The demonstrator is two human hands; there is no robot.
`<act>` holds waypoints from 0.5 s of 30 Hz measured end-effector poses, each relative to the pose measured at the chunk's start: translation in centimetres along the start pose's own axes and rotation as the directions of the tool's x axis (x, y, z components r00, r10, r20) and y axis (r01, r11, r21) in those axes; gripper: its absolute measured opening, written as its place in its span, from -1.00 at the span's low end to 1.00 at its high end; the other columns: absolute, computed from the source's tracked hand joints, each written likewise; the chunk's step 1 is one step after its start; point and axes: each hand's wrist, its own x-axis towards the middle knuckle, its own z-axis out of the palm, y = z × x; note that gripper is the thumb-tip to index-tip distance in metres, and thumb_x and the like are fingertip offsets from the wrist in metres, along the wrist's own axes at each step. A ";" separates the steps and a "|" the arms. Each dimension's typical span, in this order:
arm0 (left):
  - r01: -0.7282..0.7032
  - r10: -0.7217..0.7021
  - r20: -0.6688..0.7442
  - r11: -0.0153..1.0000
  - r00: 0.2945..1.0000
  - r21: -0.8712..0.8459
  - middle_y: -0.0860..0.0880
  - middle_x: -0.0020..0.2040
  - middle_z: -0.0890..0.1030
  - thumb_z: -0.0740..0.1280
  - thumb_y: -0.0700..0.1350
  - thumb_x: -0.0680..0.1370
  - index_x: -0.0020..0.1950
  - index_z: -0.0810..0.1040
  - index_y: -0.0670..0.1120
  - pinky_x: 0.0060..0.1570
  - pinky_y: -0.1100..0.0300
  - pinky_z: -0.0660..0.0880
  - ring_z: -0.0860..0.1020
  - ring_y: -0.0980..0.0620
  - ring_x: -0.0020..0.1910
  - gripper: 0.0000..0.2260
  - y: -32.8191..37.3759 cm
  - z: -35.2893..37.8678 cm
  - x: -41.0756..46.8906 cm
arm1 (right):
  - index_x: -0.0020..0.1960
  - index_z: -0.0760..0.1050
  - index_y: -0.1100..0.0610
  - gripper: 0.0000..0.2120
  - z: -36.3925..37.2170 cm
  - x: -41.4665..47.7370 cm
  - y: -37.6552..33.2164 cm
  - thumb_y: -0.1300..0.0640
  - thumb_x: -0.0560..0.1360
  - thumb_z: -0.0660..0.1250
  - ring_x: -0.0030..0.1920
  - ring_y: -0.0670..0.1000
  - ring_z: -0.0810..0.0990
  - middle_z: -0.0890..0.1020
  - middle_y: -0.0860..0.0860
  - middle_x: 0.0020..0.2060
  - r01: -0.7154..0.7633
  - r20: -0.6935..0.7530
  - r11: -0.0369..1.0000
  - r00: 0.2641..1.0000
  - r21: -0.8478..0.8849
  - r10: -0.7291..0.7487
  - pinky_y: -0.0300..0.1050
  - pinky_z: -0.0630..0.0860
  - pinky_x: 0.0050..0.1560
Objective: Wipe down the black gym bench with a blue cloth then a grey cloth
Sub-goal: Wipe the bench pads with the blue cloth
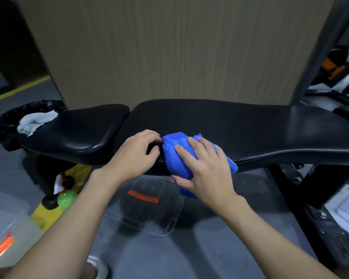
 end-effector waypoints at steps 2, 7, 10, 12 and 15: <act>-0.028 0.029 0.035 0.999 0.999 -0.018 0.21 0.17 0.54 0.17 -0.04 0.50 0.14 0.58 0.03 0.24 -0.01 0.43 0.51 0.12 0.19 -0.72 1.4 0.9 0.6 | 0.27 0.53 0.02 -0.41 -0.4 -0.9 1.7 -0.24 0.34 0.41 0.28 0.24 0.49 0.56 0.14 0.24 -0.011 -0.019 1.000 1.000 0.019 0.012 0.14 0.35 0.25; -0.119 0.116 0.111 0.993 0.987 0.025 0.19 0.15 0.54 0.23 -0.12 0.55 0.12 0.57 0.02 0.23 -0.01 0.43 0.51 0.12 0.14 -0.80 5.2 3.1 2.7 | 0.29 0.51 0.06 -0.38 -1.1 -3.5 7.1 -0.31 0.39 0.40 0.31 0.26 0.48 0.56 0.16 0.24 -0.080 -0.130 0.996 0.988 0.043 0.085 0.20 0.35 0.32; -0.169 0.162 0.156 0.985 0.974 0.030 0.22 0.14 0.52 0.23 -0.11 0.56 0.10 0.57 0.06 0.21 0.00 0.45 0.51 0.13 0.14 -0.81 7.4 4.4 4.4 | 0.30 0.45 0.08 -0.42 -1.1 -4.5 10.0 -0.31 0.47 0.34 0.30 0.30 0.49 0.57 0.19 0.22 -0.156 -0.219 0.985 0.961 0.077 0.169 0.24 0.36 0.32; -0.221 0.213 0.199 0.975 0.957 0.019 0.23 0.13 0.52 0.21 -0.08 0.55 0.09 0.56 0.08 0.20 0.00 0.45 0.51 0.14 0.13 -0.81 9.0 5.4 5.8 | 0.31 0.42 0.09 -0.44 -1.1 -5.2 11.7 -0.29 0.50 0.30 0.31 0.32 0.48 0.57 0.22 0.22 -0.191 -0.252 0.978 0.946 0.079 0.205 0.28 0.35 0.32; -0.279 0.273 0.223 0.960 0.936 -0.001 0.21 0.11 0.51 0.21 -0.09 0.56 0.07 0.55 0.07 0.18 0.03 0.44 0.50 0.16 0.08 -0.83 11.3 7.0 7.1 | 0.32 0.40 0.11 -0.46 -1.6 -6.8 15.6 -0.27 0.54 0.25 0.34 0.34 0.45 0.54 0.27 0.25 -0.278 -0.285 0.960 0.918 0.032 0.276 0.35 0.30 0.34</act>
